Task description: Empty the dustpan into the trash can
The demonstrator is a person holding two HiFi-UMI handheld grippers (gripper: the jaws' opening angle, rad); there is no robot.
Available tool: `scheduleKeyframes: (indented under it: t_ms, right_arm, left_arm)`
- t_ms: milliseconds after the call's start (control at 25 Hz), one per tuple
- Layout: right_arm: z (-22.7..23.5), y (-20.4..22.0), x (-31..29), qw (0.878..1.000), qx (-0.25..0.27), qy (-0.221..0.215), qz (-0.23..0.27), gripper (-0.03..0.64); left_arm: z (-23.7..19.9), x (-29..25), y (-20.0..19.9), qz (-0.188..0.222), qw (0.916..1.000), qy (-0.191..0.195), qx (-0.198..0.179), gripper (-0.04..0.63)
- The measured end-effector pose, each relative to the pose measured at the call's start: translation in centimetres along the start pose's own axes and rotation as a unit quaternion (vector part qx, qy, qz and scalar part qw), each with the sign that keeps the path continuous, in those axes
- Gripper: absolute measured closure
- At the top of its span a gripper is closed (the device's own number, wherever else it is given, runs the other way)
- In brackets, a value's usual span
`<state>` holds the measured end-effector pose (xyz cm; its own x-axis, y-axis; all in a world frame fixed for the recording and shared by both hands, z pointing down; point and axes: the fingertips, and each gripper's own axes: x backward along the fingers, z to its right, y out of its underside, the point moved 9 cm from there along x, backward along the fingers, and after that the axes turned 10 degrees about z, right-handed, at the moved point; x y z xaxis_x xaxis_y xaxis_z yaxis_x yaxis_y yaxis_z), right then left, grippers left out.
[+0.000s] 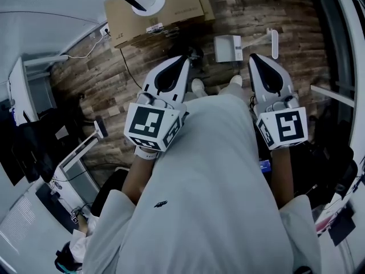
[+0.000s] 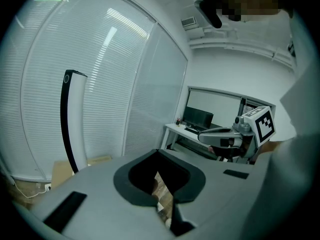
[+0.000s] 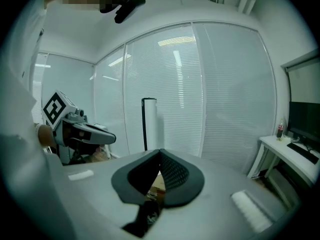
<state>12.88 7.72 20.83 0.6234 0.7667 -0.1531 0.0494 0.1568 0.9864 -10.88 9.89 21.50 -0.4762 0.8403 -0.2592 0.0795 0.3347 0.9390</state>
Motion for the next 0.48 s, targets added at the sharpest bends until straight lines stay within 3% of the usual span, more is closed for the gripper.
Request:
scheduleKeyframes:
  t_ms: [480]
  right_arm:
    - [-0.46,-0.25,0.97,1.000,0.001,0.000,-0.008,0.606]
  left_arm:
    - [0.23,0.13,0.03,0.013,0.9997,0.013,0.019,0.589]
